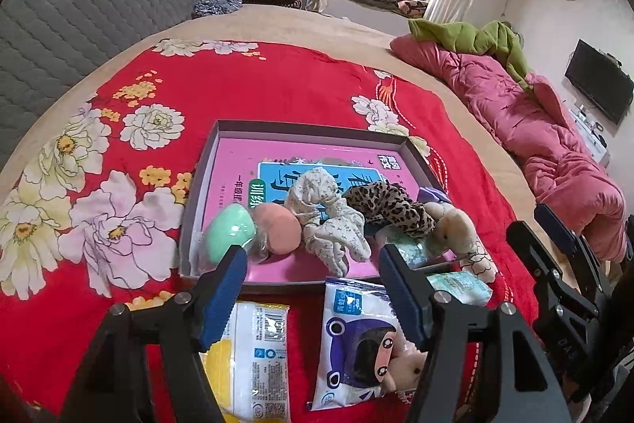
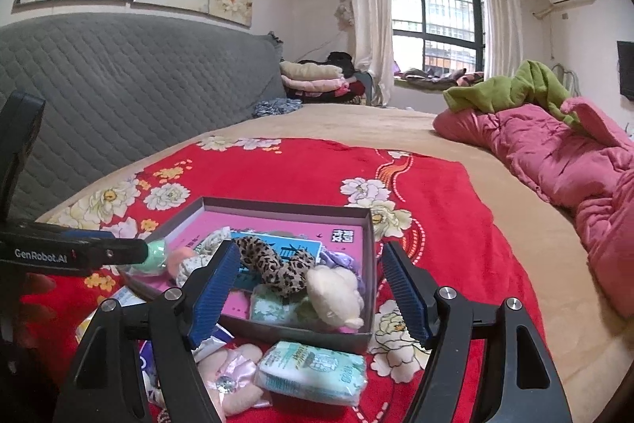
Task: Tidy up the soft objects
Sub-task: 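Withdraw both open grippers from the tray toward the packs beside it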
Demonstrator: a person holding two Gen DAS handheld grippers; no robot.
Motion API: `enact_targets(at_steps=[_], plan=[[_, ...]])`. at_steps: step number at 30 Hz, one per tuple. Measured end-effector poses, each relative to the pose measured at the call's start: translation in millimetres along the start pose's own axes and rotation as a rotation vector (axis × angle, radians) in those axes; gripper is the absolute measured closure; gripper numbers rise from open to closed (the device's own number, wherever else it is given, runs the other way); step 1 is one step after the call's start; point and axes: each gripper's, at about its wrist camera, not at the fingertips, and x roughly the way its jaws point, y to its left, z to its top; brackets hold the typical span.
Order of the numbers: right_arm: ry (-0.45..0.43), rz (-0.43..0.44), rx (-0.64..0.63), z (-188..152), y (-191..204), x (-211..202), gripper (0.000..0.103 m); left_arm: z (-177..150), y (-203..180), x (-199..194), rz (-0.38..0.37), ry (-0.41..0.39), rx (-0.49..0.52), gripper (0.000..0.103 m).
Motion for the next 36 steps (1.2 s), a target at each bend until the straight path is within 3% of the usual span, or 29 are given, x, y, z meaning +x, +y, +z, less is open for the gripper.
enact_targets(at_steps=[11, 24, 36], plan=[[-0.006, -0.046, -0.003, -3.2, -5.0, -24.9, 0.027, -2.5, 11.4, -20.5, 0.002, -0.029, -0.016, 0.035], [0.029, -0.035, -0.015, -13.4, 3.6, -44.7, 0.027, -5.6, 25.3, -38.2, 0.013, -0.045, -0.033, 0.035], [0.094, -0.019, -0.041, -26.7, 16.7, -53.8, 0.027, -25.5, 13.7, -45.2, -0.013, -0.003, -0.004, 0.035]])
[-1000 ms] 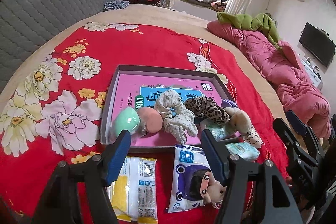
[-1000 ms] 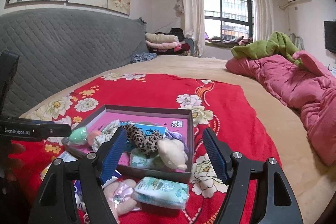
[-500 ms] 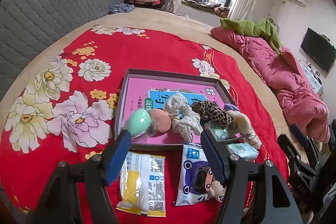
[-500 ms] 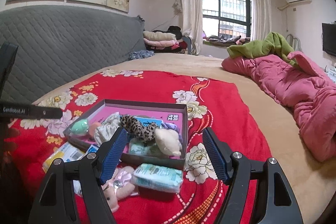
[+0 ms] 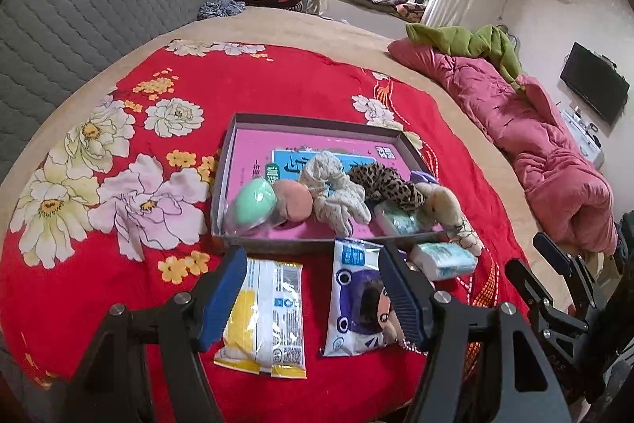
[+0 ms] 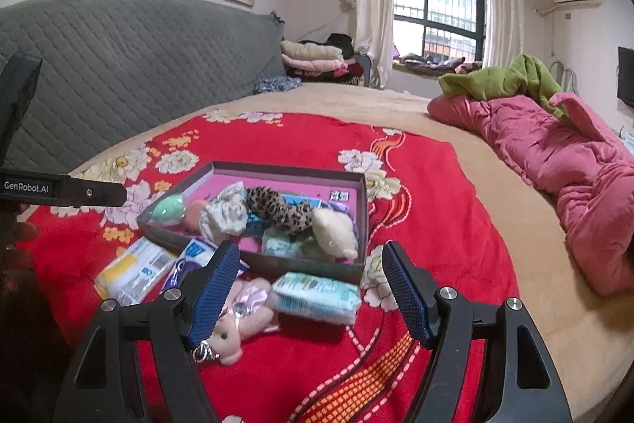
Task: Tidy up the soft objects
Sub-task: 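Withdraw both open grippers from the tray toward the packs beside it, then grasp the blue cartoon tissue pack with the left gripper while the right grasps the light blue tissue pack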
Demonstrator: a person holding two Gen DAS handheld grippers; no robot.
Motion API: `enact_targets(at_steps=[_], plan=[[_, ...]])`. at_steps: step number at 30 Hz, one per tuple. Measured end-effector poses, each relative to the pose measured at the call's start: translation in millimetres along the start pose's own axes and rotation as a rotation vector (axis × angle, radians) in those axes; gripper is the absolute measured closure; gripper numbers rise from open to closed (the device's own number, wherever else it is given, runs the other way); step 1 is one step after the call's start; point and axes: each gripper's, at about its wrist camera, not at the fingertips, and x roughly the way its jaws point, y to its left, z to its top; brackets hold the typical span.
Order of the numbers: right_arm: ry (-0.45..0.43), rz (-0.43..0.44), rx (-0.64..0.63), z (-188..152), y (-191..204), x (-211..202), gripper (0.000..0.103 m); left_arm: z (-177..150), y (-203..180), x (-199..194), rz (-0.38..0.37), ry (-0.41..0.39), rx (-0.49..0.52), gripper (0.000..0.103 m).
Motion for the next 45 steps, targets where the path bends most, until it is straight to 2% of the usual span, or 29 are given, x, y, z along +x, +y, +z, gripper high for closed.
enact_targets(at_steps=[16, 31, 45], plan=[[0.073, 0.017, 0.016, -12.3, 5.9, -3.5, 0.027, -23.6, -13.6, 6.8, -0.037, 0.077, 0.022, 0.035], [0.138, -0.060, 0.012, -25.4, -3.5, 6.9, 0.027, -40.0, -30.8, 24.8, -0.064, 0.136, 0.041, 0.035], [0.182, -0.135, -0.151, -38.3, 11.8, 35.0, 0.027, -45.2, -36.8, 58.7, -0.079, 0.196, 0.032, 0.035]])
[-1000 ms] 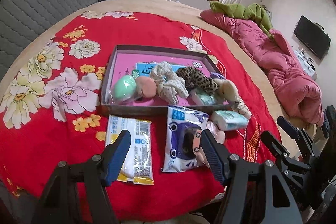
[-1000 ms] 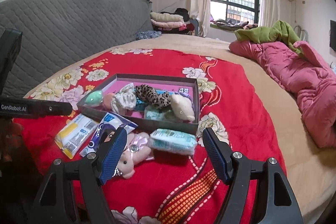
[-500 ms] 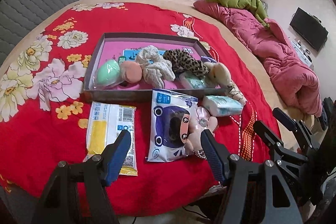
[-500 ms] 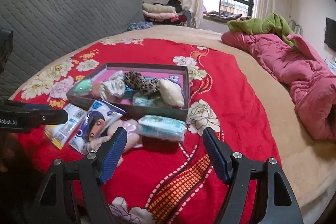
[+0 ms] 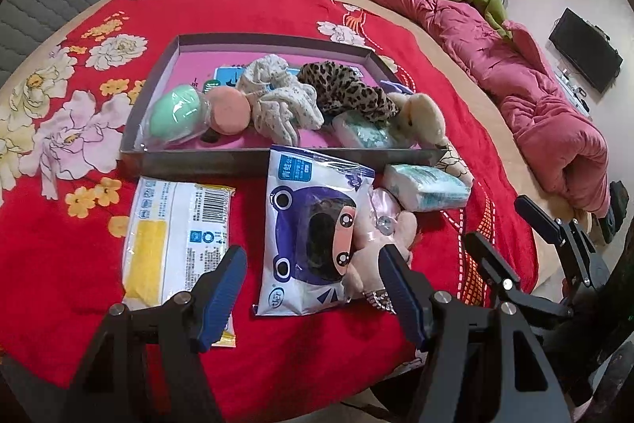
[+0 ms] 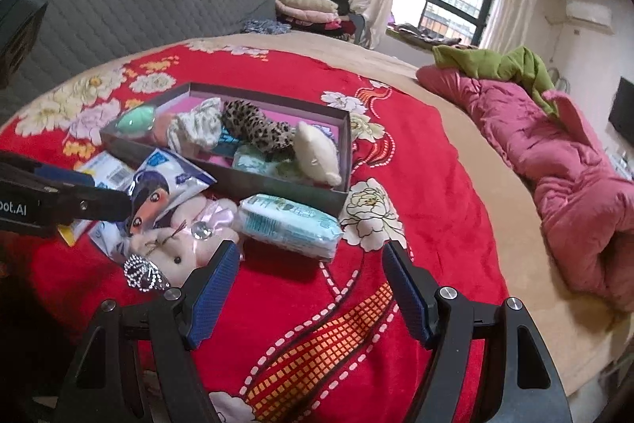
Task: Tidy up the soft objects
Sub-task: 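Grasp the blue cartoon tissue pack with the left gripper while the right grasps the light blue tissue pack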
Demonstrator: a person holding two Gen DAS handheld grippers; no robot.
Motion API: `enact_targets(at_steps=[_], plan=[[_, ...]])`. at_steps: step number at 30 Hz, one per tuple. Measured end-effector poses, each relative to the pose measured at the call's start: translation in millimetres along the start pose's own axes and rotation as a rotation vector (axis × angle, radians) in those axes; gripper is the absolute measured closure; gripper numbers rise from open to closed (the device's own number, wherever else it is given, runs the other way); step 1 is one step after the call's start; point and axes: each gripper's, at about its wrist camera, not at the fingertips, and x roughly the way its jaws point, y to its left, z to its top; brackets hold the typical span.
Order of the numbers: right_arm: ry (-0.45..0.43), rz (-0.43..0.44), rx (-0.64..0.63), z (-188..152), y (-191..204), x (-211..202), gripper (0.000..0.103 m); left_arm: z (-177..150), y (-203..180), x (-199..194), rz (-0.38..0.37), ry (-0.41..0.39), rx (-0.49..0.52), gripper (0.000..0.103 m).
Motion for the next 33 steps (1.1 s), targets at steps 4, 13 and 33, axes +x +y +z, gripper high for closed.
enact_targets(at_steps=[4, 13, 33], plan=[[0.009, -0.013, -0.036, -1.8, 4.9, 8.5, 0.027, 1.5, 0.4, 6.9, -0.005, 0.009, -0.001, 0.035], [-0.010, -0.074, -0.231, -5.8, 17.7, 34.2, 0.027, 4.6, 6.3, 26.4, 0.001, 0.043, -0.023, 0.035], [-0.066, -0.027, -0.451, -7.2, 41.3, 79.2, 0.062, 17.1, 13.5, 53.3, -0.011, 0.074, -0.041, 0.035]])
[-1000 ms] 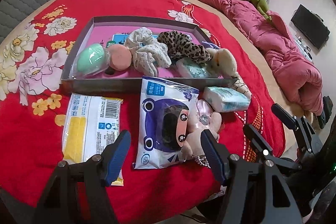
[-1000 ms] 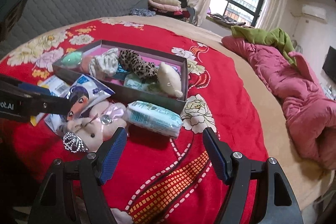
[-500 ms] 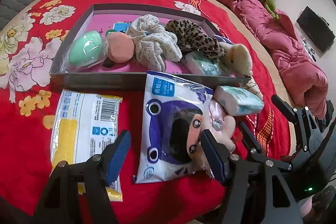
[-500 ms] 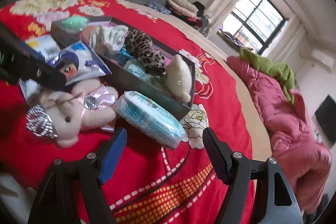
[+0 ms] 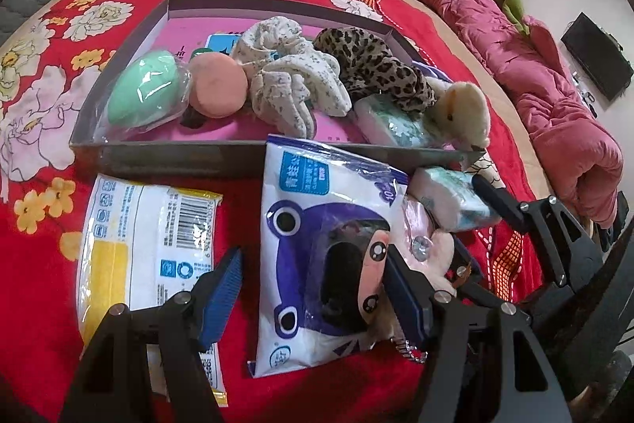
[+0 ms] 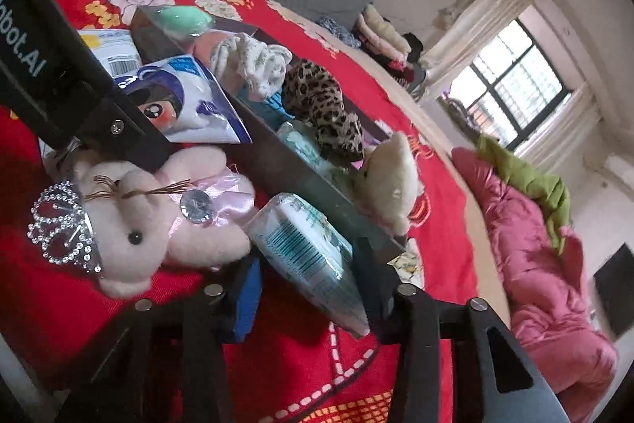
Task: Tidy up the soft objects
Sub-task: 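Grasp the blue cartoon tissue pack with the left gripper while the right grasps the light blue tissue pack, then lift both packs over the tray, cartoon pack in left gripper, light blue in right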
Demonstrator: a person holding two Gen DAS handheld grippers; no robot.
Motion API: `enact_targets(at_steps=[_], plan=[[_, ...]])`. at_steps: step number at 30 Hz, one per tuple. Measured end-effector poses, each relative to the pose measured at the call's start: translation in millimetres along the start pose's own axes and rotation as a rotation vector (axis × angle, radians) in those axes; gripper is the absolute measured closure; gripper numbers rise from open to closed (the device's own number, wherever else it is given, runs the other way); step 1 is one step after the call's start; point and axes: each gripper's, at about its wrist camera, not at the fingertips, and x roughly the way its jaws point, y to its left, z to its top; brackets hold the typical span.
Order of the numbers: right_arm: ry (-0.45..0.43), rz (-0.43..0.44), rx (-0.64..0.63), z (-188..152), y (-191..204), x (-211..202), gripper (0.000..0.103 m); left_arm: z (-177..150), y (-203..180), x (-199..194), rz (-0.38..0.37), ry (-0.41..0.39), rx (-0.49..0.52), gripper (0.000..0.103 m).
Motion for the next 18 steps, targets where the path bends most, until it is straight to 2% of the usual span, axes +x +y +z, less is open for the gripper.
enact_targets(at_steps=[2, 4, 7, 13, 18], plan=[[-0.002, 0.018, 0.031, 0.3, -6.5, 0.3, 0.063, 1.4, -0.6, 0.6, 0.001, -0.006, 0.006, 0.040], [-0.005, 0.042, 0.067, 0.1, -14.8, -0.9, 0.065, 3.8, -1.7, 2.1, -0.008, -0.008, 0.008, 0.053], [-0.013, 0.063, 0.111, 1.8, -23.9, -4.0, 0.066, 5.4, -4.7, 3.5, -0.009, -0.009, 0.026, 0.057], [-0.042, 0.112, 0.242, 3.7, -44.1, -17.2, 0.067, 5.2, -9.3, -4.6, -0.020, -0.035, 0.038, 0.060], [-0.076, 0.144, 0.292, 6.0, -44.2, -32.4, 0.068, 6.0, -9.8, -16.9, -0.030, -0.060, 0.036, 0.060]])
